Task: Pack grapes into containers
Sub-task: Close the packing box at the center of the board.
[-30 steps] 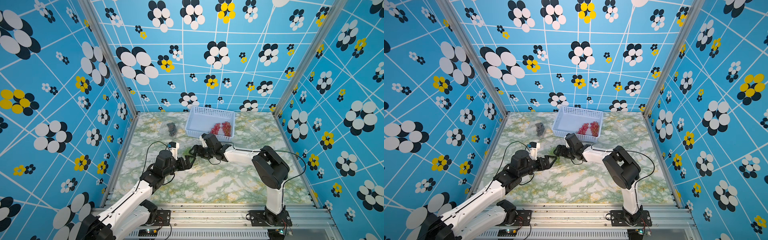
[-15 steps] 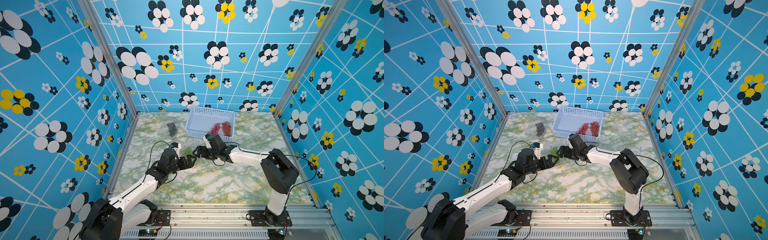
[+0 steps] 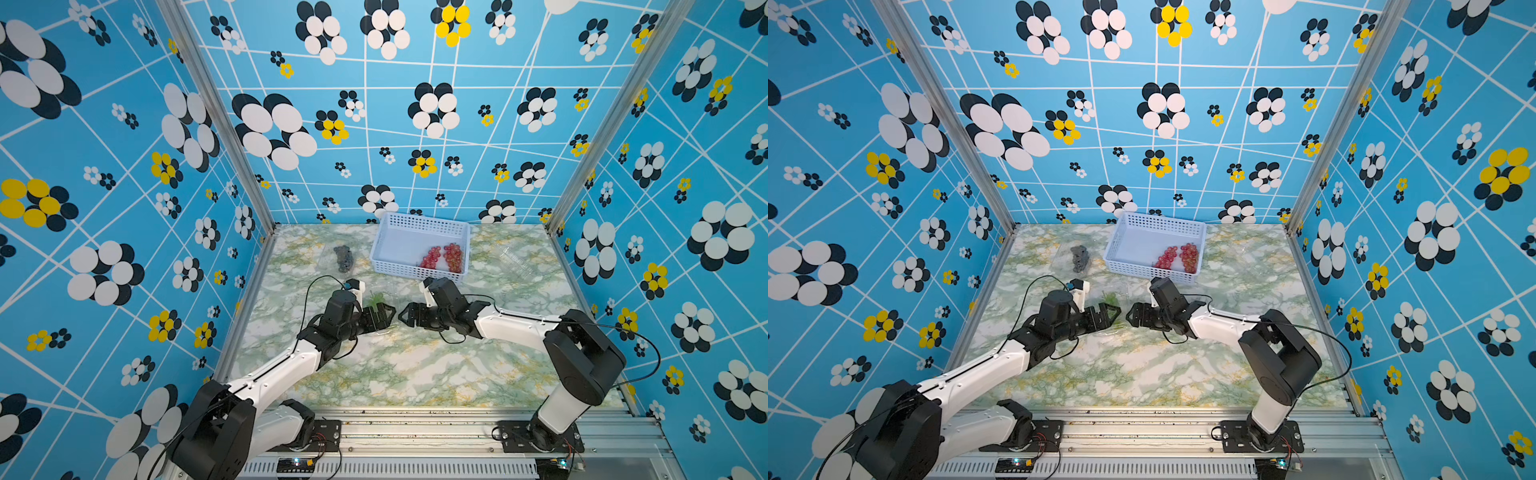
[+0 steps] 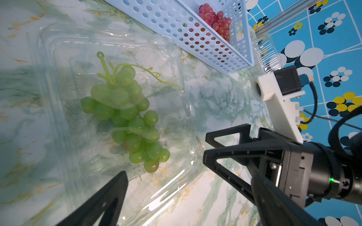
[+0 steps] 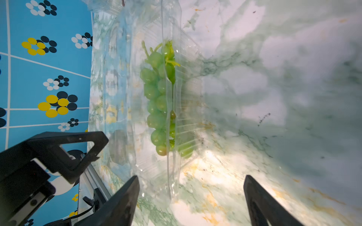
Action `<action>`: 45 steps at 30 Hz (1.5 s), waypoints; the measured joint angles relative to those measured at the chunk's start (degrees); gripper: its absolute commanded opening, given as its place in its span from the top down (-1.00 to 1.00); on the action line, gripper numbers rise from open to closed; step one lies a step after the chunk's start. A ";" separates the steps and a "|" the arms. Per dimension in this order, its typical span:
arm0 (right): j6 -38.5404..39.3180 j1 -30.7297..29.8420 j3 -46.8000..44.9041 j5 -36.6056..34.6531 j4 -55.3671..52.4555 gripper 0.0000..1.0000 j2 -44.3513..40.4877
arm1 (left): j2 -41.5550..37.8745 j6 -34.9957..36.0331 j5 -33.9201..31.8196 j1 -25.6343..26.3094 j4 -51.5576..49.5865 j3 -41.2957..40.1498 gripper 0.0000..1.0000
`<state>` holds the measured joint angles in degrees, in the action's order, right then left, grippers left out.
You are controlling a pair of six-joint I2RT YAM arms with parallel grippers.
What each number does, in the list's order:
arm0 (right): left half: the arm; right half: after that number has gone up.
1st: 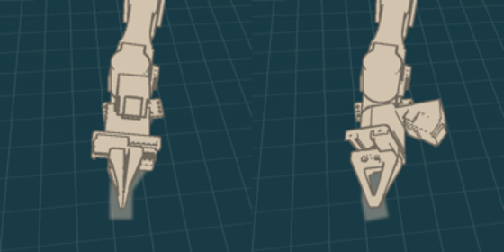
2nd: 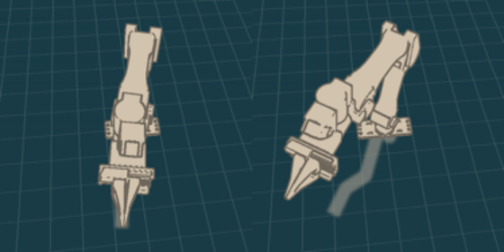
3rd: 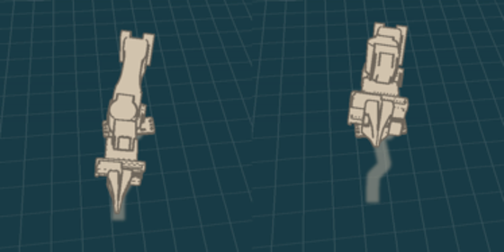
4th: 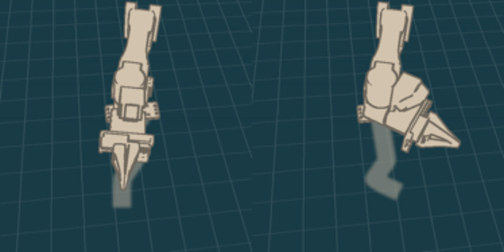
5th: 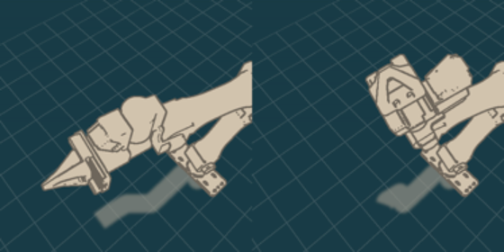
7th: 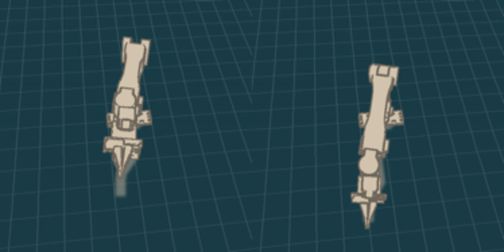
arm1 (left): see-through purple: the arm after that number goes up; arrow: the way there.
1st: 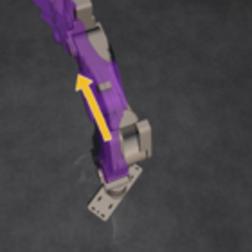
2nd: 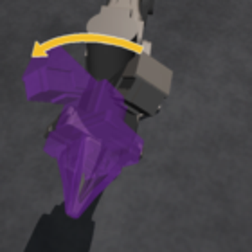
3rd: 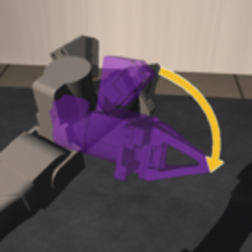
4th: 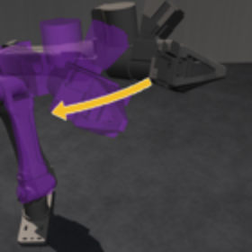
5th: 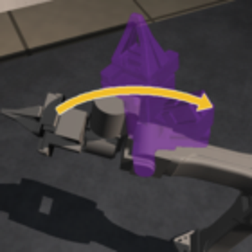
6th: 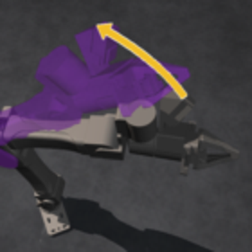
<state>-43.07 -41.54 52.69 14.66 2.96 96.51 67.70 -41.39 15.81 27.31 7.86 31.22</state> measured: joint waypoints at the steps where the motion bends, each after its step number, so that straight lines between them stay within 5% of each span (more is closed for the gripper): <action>1: -0.02 0.07 -0.68 0.00 0.44 -0.58 -0.39 | 0.42 0.00 -0.02 -0.02 0.31 0.15 -0.99; 20: -3.10 0.07 -5.95 2.08 11.54 0.06 -0.13 | 6.99 -0.15 0.00 -0.70 4.52 3.67 -0.99; 45: -8.00 -1.68 -12.20 3.91 29.00 0.32 2.91 | 9.14 -1.07 0.00 -0.70 8.66 3.41 -0.99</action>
<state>-51.07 -43.22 40.49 18.57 31.97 99.42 76.84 -42.46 15.81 26.61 16.51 34.63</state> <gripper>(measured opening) 0.357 0.995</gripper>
